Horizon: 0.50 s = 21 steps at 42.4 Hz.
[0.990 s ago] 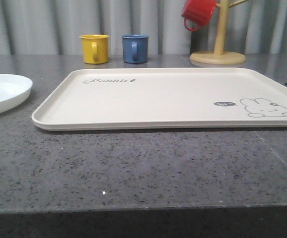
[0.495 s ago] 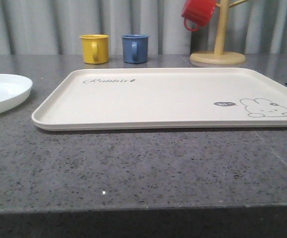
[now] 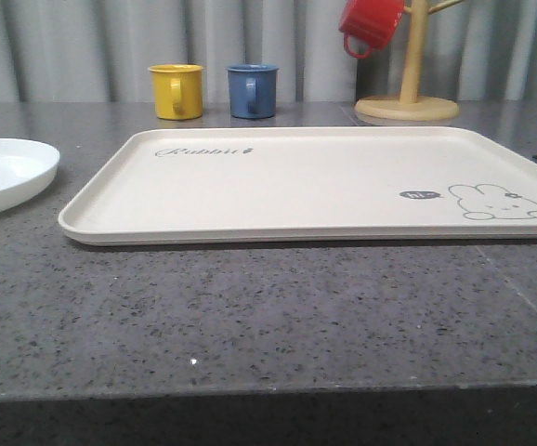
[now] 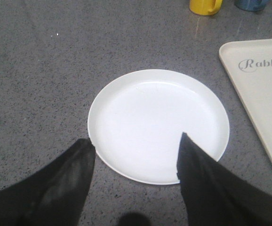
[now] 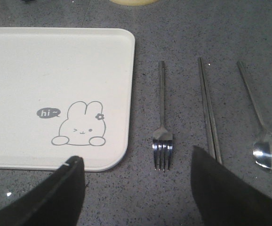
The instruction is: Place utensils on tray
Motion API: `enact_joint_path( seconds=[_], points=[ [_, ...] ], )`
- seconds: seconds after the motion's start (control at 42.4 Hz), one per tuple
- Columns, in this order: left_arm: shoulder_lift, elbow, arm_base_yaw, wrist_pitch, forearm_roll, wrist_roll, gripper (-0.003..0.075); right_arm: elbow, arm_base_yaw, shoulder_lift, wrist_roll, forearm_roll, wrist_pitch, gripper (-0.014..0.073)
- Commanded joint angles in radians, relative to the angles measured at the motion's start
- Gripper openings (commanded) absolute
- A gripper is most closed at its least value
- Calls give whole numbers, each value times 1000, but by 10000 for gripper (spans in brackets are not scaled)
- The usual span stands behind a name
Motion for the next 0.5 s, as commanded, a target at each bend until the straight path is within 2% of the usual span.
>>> enact_joint_path(
  seconds=[0.0, 0.212, 0.307, 0.377, 0.472],
  points=[
    [60, -69, 0, -1, 36, -8, 396, -37, -3, 11, -3, -11, -69, 510],
    [229, -171, 7, 158, 124, -8, 396, -37, -3, 11, -3, -11, -69, 510],
    [296, -207, 52, 161, 115, -8, 396, -37, -3, 11, -3, -11, -69, 510],
    [344, -235, 106, 161, 65, 21, 396, -37, -3, 11, -3, -11, -69, 510],
    [415, -265, 192, 164, -82, 133, 396, -37, -3, 11, -3, -11, -69, 510]
  ],
)
